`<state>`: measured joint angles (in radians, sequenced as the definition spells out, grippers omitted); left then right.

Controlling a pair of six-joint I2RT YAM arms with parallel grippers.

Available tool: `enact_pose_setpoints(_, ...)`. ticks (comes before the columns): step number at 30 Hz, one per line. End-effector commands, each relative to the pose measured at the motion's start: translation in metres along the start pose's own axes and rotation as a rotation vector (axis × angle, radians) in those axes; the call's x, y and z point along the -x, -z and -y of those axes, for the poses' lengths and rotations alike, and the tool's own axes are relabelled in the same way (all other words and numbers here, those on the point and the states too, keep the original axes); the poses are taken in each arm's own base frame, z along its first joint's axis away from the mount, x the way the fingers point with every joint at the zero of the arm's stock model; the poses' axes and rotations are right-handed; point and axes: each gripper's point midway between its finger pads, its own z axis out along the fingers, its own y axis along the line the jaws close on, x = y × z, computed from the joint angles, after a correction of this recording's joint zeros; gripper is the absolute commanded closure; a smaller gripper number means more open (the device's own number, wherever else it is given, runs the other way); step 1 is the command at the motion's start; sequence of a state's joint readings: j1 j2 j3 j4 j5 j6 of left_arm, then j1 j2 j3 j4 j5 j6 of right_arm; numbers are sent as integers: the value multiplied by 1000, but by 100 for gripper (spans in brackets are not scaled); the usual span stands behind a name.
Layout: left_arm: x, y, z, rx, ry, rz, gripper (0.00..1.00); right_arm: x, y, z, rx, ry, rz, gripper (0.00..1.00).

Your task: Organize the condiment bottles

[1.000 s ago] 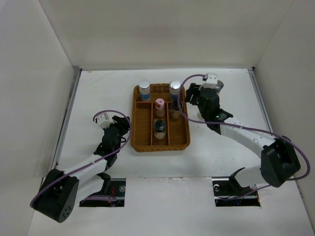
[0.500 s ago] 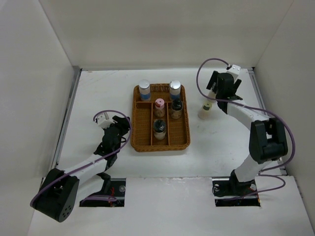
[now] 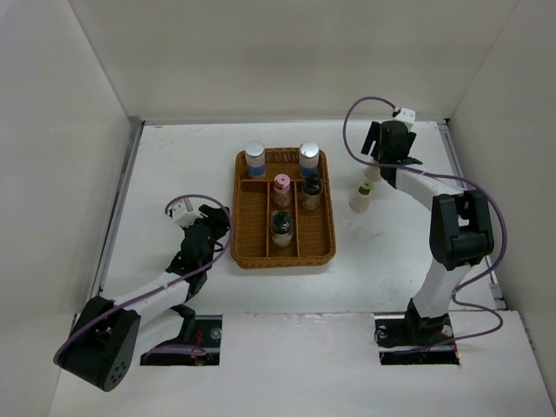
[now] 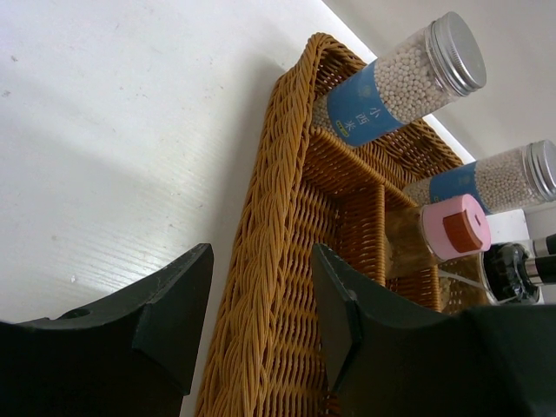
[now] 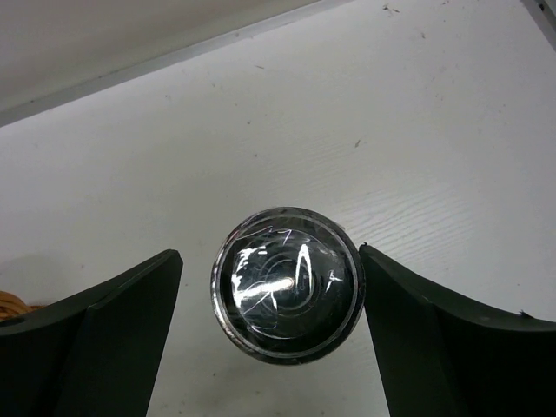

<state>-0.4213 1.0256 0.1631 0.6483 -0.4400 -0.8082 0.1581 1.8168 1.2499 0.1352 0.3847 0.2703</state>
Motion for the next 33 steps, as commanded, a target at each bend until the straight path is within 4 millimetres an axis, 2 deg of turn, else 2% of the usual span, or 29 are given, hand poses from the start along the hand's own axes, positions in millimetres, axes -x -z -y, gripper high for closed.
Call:
enact_pose_setpoints(1, 9, -2, 11, -40, 32, 32, 53, 18, -4, -4, 10, -3, 32, 15)
enact_pose_setpoints(4, 9, -1, 13, -44, 27, 34, 53, 16, -5, -2, -4, 1, 34, 22)
enact_pose_setpoints(7, 8, -2, 12, -41, 31, 29, 53, 21, -6, 4, -25, -4, 47, 37)
enact_pose_setpoints(9, 9, -1, 13, -45, 30, 31, 53, 29, 0, 6, -29, -16, 70, 43)
enact_pose_setpoints(11, 9, -1, 14, -44, 26, 32, 53, 45, 12, 5, -16, -31, 124, 44)
enact_pose_setpoints(15, 10, -1, 13, -43, 32, 33, 53, 89, 47, 6, 17, -84, 237, 47)
enact_pose_setpoints(18, 9, -2, 12, -40, 28, 34, 53, 116, 80, -2, 60, -102, 304, 47)
enact_pose_setpoints(22, 10, -1, 13, -43, 29, 35, 53, 136, 125, -14, 128, -125, 370, 48)
enact_pose_setpoints(24, 9, -1, 12, -43, 30, 33, 53, 137, 147, -22, 167, -144, 385, 48)
enact_pose_setpoints(27, 10, -1, 13, -46, 34, 34, 53, 127, 177, -39, 243, -155, 384, 48)
enact_pose_setpoints(29, 8, -1, 13, -43, 27, 31, 53, 114, 200, -56, 316, -158, 372, 48)
enact_pose_setpoints(33, 7, -1, 14, -47, 31, 27, 53, 79, 225, -85, 415, -107, 307, 48)
